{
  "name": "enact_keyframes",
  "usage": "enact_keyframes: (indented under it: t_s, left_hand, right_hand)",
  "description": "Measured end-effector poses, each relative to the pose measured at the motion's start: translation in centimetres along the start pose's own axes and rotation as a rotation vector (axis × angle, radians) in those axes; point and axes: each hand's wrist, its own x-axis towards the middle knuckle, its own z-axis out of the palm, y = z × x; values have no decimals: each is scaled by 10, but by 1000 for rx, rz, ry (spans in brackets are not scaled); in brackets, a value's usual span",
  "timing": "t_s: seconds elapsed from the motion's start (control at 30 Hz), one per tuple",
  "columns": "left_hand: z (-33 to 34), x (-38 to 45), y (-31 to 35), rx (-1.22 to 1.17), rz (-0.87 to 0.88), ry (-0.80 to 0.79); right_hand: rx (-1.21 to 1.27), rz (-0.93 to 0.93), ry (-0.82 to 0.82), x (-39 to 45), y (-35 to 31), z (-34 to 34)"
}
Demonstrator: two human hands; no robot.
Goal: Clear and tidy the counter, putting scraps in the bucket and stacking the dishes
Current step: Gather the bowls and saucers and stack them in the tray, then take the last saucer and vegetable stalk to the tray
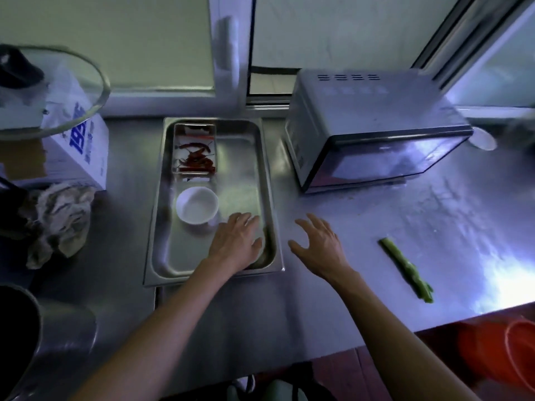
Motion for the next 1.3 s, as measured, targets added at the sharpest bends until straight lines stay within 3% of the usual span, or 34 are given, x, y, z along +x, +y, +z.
enact_keyframes:
  t_s: [0.23,0.77,1.07,1.3]
  left_hand:
    - [20,23,98,54,174,-52]
    - [72,16,407,175,491,-112]
    - [100,22,532,228,673,-172]
    - [135,56,606,220,768,-221]
  right_hand:
    - [63,171,53,-62,96,-26]
    - [86,419,254,-245,326,-122]
    - [149,569,355,-315,411,-146]
    - [171,675,379,-321,472,-158]
